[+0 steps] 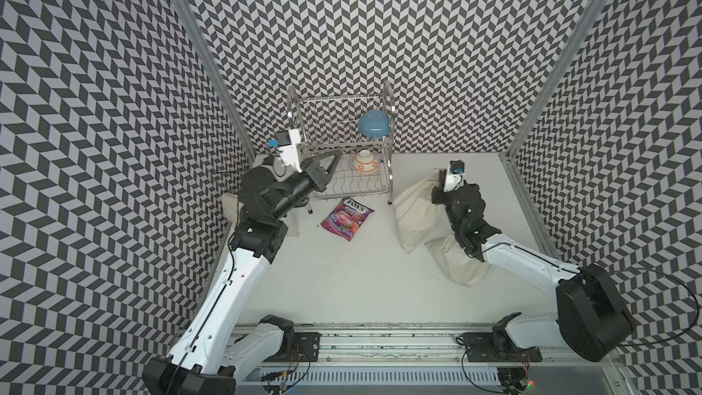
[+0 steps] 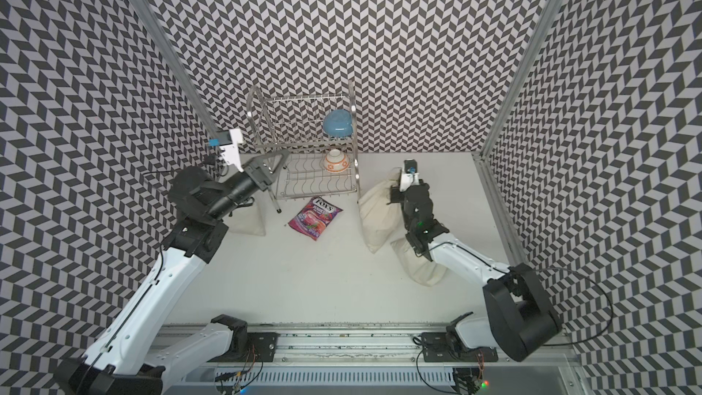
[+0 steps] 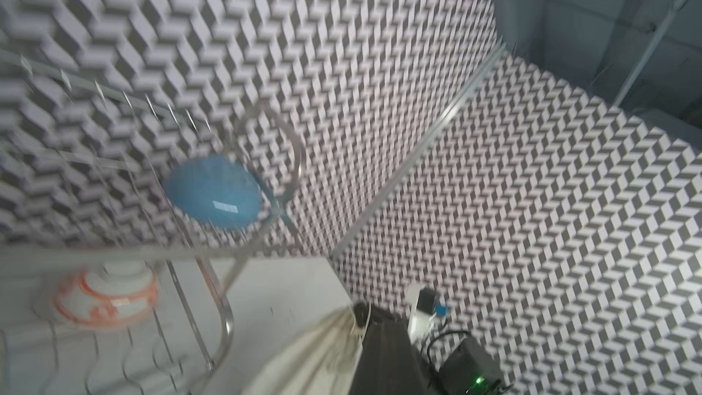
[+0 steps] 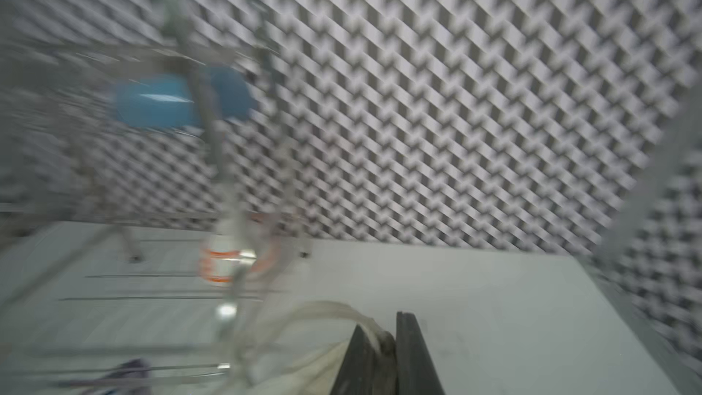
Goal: Close the soil bag
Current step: Place the soil bag at the center of the board, then pick up the soil bag from the center of the board.
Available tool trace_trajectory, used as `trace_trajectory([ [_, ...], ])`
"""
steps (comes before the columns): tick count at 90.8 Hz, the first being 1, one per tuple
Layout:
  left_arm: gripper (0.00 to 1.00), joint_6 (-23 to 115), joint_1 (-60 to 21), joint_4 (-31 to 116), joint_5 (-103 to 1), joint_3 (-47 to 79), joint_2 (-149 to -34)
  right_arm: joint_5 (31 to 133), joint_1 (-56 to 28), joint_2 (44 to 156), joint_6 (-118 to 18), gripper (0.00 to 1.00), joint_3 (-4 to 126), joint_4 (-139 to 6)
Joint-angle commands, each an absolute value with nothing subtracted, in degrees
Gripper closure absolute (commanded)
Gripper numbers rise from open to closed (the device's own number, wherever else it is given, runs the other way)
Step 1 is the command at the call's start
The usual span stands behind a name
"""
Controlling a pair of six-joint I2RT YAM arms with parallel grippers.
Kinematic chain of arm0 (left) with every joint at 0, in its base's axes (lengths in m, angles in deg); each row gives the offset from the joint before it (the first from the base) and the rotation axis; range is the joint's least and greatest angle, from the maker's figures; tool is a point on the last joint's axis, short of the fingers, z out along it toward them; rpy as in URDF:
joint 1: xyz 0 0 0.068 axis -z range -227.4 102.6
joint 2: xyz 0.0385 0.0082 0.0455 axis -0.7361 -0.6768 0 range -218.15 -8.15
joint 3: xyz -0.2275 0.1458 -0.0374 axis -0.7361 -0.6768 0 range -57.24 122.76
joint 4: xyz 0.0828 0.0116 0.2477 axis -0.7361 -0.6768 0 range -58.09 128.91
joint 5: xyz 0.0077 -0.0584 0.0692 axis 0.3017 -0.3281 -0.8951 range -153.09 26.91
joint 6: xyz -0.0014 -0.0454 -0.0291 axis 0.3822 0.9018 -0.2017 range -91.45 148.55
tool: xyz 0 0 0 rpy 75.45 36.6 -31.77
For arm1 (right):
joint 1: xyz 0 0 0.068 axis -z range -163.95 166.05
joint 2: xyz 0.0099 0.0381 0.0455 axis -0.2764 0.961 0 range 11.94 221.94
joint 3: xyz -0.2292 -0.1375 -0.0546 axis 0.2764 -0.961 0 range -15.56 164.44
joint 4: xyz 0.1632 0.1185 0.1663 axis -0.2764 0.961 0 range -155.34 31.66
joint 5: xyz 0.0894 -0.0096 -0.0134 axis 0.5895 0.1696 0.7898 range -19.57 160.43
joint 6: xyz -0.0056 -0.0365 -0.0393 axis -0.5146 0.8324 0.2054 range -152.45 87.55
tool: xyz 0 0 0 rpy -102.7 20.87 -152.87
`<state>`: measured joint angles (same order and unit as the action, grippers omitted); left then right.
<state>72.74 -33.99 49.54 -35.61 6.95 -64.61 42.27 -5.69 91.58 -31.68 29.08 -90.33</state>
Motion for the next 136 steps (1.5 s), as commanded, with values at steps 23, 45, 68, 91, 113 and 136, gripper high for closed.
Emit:
trace_trajectory([
  [23,1.0,72.08,-34.98,59.42,-39.17,3.25,-63.01,40.04,-1.63,86.81,-35.87,0.9,31.99,-78.62],
  [45,0.91,70.87,-32.55,59.14,-48.42,-11.38,-68.96,57.81,-1.62,90.33,-42.2,0.79,28.65,-78.59],
  [68,0.42,68.03,-34.8,40.53,-65.38,-14.18,-69.07,57.52,-1.71,80.05,-42.26,0.21,27.9,-77.75],
  [91,0.04,67.36,-50.53,30.93,-68.24,-17.38,-66.69,52.31,-1.58,70.87,-41.27,0.0,21.93,-82.68],
  [113,0.0,66.54,-62.98,31.27,-73.95,-10.31,-79.19,51.73,-1.61,70.02,-40.31,0.0,21.0,-83.72],
  [136,0.0,60.88,-63.27,25.67,-83.79,6.7,-103.46,52.38,-1.55,68.87,-39.93,0.0,20.32,-84.61],
])
